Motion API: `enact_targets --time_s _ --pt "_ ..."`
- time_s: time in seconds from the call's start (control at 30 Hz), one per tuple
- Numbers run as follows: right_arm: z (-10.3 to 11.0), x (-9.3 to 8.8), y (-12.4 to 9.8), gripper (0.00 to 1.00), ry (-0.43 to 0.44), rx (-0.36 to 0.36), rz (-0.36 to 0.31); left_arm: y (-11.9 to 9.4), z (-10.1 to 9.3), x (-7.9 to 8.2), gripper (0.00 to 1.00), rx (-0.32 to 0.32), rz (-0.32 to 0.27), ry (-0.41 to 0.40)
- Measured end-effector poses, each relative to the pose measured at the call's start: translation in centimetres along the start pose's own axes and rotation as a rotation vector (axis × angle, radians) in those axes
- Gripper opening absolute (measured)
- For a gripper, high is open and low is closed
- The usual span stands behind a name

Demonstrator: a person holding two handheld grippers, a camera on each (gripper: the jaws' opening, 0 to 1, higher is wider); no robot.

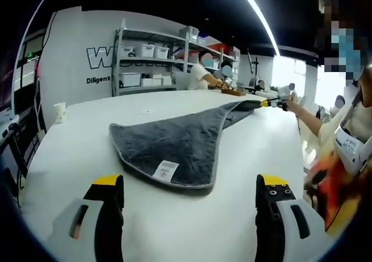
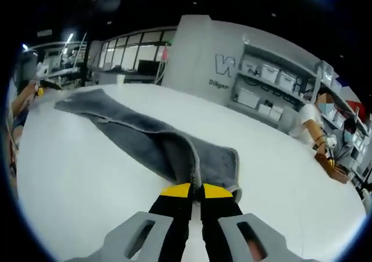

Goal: Open the folded towel by lifting each exposed corner and separating the folded layers until the towel lies flat within the target outline without major curled edges

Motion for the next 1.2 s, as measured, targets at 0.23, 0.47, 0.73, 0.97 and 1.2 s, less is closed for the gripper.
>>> enact_targets --time_s 0.23,0.47,0.73,0.97,1.2 --pt "0.5 -1.4 -0.3 0.0 0.019 0.07 0.077 0.0 -0.3 0.2 0.93 -0.002 -0.001 0.007" --pt "1.2 -2.6 -0.3 0.0 0.052 0.107 0.144 -0.2 -0.4 0.4 0.92 -0.003 -0.007 0.006" --pt "1.3 -3.4 -0.2 0.0 0.115 0.093 0.166 -0.4 -0.7 0.5 0.92 -0.005 -0.013 0.005" --pt "0.8 -3.5 -0.5 0.07 0.173 0.055 0.156 -0.3 -0.8 0.5 0.92 -0.011 -0.014 0.003" --pt "1.3 -3.7 -1.3 0.38 0.161 0.008 0.157 -0.1 -0.8 0.6 0.92 -0.017 -0.018 -0.003"
Point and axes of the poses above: the point that each gripper's makers call its tool centre point, and the gripper's own axes: y roughly forward along the fingers, z roughly to its left, x roughly out of its top, the point moved 8 cm from there along -y, roughly backward along the fingers, and after that the axes turned 11 degrees about -z, right-handed, at the moved point
